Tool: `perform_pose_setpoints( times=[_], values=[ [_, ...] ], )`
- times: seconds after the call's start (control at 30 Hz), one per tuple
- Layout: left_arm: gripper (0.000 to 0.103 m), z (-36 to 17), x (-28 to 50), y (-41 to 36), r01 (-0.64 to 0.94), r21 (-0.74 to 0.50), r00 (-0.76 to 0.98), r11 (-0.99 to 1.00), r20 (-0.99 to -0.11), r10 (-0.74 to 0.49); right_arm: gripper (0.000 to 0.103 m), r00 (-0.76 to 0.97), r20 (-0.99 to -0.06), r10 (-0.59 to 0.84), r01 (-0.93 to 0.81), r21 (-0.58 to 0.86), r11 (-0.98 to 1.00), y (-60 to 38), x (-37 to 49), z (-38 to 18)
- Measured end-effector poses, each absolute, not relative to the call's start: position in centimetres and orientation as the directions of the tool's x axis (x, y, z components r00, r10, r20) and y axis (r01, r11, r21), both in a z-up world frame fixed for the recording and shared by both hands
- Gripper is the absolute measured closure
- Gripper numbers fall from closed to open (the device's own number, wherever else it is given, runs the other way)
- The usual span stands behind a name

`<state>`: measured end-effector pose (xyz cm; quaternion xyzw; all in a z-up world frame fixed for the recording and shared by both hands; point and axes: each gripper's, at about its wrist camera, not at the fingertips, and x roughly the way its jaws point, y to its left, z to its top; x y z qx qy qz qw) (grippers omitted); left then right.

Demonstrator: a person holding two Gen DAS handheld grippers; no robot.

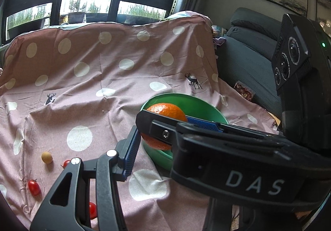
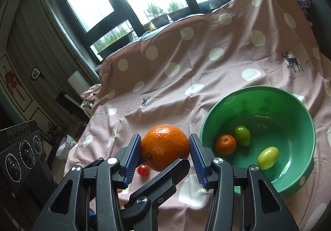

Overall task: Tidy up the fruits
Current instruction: 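Lift the second mandarin and carry it toward the green bowl, then lower the mandarin into the green bowl and open the right tool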

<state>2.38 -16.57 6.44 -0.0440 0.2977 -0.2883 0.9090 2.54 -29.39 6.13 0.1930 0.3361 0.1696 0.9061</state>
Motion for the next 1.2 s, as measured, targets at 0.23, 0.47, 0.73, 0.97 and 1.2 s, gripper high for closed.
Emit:
perform_pose_setpoints(
  times=[0.23,0.47,0.73,0.97,1.2],
  values=[
    [0.057,6.6,2.6,-18.5,0.523,-0.244,0.638,0.817,-0.524,-0.565,0.052,0.725,-0.545,0.42,-0.139,0.482,0.865,-31.4,2.3,6.0],
    [0.058,6.6,2.9,-20.4,0.555,-0.244,0.607,0.795,-0.535,-0.588,0.052,0.732,-0.554,0.397,-0.096,0.492,0.865,-33.3,2.2,5.9],
    [0.057,6.3,3.6,-22.7,0.584,-0.231,0.576,0.778,-0.557,-0.598,0.052,0.732,-0.562,0.385,-0.041,0.528,0.848,-35.7,2.8,5.1],
    [0.057,5.7,4.3,-24.1,0.601,-0.245,0.545,0.761,-0.571,-0.614,0.052,0.727,-0.58,0.366,0.004,0.537,0.843,-37.4,3.0,4.4],
    [0.057,5.1,4.9,-25.1,0.609,-0.252,0.524,0.752,-0.583,-0.62,0.052,0.708,-0.606,0.362,0.043,0.549,0.835,-38.3,3.4,3.5]
  ],
)
